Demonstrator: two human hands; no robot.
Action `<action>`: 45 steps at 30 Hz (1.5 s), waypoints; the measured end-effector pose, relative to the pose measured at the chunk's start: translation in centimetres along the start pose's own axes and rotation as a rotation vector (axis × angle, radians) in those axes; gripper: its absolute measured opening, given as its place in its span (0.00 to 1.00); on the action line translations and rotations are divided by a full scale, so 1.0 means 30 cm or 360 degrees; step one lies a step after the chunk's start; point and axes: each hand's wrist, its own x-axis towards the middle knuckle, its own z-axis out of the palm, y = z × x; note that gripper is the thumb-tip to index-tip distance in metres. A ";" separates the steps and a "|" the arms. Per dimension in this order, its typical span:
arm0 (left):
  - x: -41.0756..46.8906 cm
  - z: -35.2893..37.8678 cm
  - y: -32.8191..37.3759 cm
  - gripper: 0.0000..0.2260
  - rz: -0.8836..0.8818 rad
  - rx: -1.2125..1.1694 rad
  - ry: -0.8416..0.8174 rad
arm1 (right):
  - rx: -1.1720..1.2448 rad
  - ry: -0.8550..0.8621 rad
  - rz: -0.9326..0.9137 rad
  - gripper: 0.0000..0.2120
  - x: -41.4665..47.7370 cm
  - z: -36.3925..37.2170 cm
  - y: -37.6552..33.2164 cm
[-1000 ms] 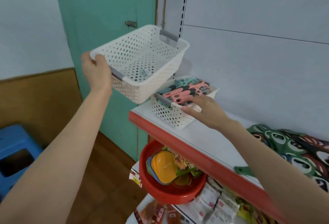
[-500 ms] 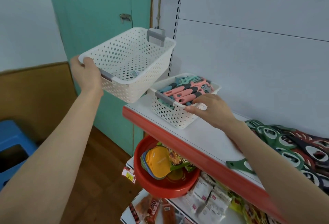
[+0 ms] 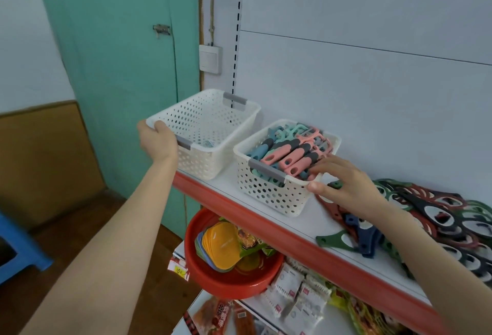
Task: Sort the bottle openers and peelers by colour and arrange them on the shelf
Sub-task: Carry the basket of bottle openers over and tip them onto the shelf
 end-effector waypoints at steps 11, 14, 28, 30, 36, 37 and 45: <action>-0.052 0.089 -0.107 0.26 -0.0055 -0.0071 -0.0469 | 0.0301 -0.0027 0.0171 0.27 -0.044 -0.003 0.012; -0.052 0.090 -0.109 0.27 -0.0037 -0.0027 -0.0504 | 0.0366 -0.0042 0.0200 0.27 -0.035 0.001 0.004; -0.016 0.149 -0.103 0.27 -0.0066 0.0097 -0.0588 | 0.0496 -0.0053 0.0257 0.36 0.021 0.005 0.025; 0.000 0.151 -0.107 0.26 -0.0067 0.0124 -0.0598 | 0.0510 -0.0056 0.0258 0.36 0.026 0.003 0.020; 0.019 0.155 -0.118 0.25 -0.0039 0.0171 -0.0569 | 0.0572 -0.0061 0.0275 0.32 0.040 0.005 0.023; 0.021 0.159 -0.120 0.24 -0.0026 0.0176 -0.0554 | 0.0577 -0.0060 0.0279 0.31 0.042 0.005 0.024; 0.035 0.174 -0.122 0.25 0.0004 0.0302 -0.0563 | 0.0564 -0.0089 0.0304 0.30 0.052 0.003 0.025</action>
